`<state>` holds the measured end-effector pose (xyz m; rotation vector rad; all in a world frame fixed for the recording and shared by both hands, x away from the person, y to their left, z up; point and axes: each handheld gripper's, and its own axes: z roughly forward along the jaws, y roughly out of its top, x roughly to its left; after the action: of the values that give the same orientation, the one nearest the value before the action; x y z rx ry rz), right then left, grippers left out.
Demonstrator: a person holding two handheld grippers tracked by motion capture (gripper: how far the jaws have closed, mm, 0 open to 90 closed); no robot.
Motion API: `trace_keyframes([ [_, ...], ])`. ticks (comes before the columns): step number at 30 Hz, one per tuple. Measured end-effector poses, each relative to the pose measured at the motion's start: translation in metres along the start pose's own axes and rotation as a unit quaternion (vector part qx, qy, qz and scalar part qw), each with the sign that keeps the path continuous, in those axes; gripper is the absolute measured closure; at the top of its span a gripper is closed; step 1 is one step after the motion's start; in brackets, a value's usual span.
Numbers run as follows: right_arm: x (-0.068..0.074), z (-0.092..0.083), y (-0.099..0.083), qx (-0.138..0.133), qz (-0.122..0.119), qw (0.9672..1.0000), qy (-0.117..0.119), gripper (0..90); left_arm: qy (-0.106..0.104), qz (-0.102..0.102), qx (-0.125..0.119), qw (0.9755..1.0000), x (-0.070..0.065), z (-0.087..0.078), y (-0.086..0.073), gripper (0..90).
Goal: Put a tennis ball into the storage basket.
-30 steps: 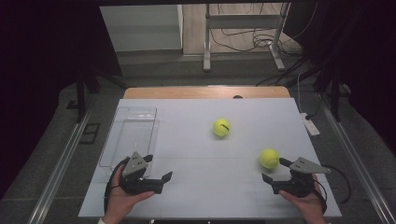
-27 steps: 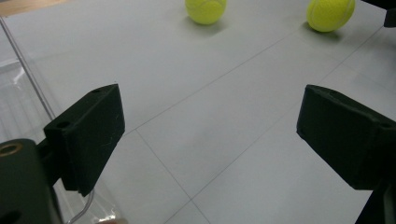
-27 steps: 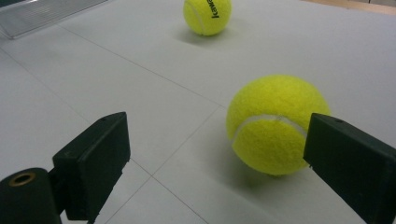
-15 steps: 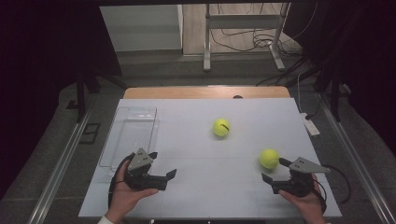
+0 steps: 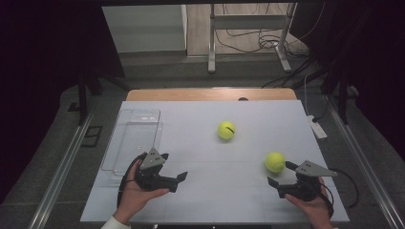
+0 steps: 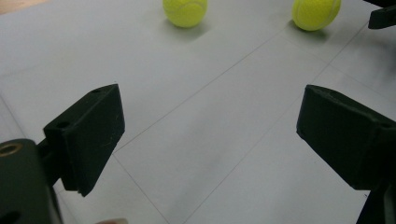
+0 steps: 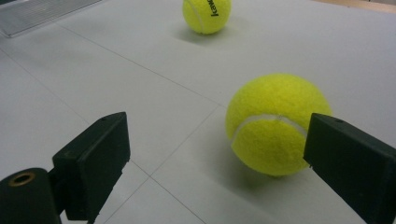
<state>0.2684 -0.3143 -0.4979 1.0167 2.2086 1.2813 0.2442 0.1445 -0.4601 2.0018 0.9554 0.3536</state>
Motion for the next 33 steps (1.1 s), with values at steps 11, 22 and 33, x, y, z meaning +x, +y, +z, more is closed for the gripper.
trace_keyframes([
  [11, 0.001, -0.001, 0.000, -0.001, 0.000, 1.0000, 0.000, 7.5, -0.006, 0.003, 0.006, 1.0000, -0.003, 0.006, 0.011, 9.0],
  [22, 0.001, -0.001, 0.000, -0.001, -0.001, 1.0000, 0.000, 7.4, -0.014, 0.005, 0.016, 0.9998, -0.005, 0.018, 0.021, 9.3],
  [33, 0.002, 0.000, 0.000, -0.002, -0.003, 1.0000, 0.002, 7.5, -0.021, 0.008, 0.022, 0.9995, -0.005, 0.032, 0.029, 9.3],
])
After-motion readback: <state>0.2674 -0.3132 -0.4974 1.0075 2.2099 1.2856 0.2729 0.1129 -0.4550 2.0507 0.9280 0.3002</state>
